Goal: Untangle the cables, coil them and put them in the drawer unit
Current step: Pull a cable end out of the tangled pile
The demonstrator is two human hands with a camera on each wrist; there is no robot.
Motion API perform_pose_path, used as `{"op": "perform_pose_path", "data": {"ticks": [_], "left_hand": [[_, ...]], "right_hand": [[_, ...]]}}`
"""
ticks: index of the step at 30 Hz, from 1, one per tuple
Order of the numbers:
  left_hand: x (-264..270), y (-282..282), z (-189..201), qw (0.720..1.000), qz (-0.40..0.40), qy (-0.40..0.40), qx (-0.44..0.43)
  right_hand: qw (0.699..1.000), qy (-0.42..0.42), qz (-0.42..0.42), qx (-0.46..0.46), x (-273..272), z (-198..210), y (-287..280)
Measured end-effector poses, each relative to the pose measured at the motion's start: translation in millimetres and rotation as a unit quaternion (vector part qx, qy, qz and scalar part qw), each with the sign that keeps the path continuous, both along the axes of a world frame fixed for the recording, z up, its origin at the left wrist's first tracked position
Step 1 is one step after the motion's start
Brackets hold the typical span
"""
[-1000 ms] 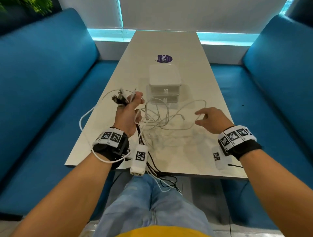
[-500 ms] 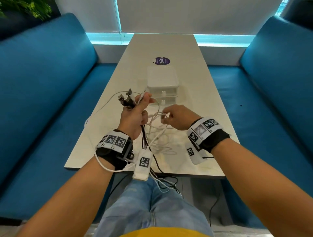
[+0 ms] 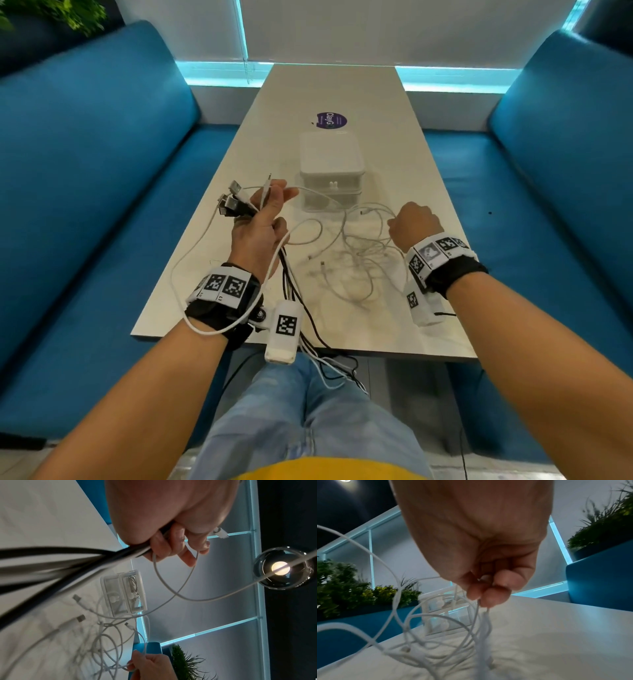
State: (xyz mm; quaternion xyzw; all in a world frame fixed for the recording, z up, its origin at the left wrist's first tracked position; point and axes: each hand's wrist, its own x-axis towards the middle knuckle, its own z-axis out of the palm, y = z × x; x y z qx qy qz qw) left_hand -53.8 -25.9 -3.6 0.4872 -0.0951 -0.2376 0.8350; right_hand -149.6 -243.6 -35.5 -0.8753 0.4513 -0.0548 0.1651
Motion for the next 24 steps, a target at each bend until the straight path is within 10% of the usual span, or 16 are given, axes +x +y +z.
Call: {"op": "perform_pose_path", "data": {"ticks": [9, 16, 24], "left_hand": [[-5, 3, 2, 1.000, 0.009, -0.003, -0.022], [-16, -11, 8, 0.998, -0.049, -0.040, 0.003], [-11, -19, -6, 0.968, -0.095, -0.180, 0.151]], "right_hand": [[0.999, -0.029, -0.031, 0.020, -8, 18, -6], [0.956, -0.039, 0.258, 0.136, 1, 49, 43], [0.918, -0.188, 0.304, 0.171, 13, 69, 58]]}}
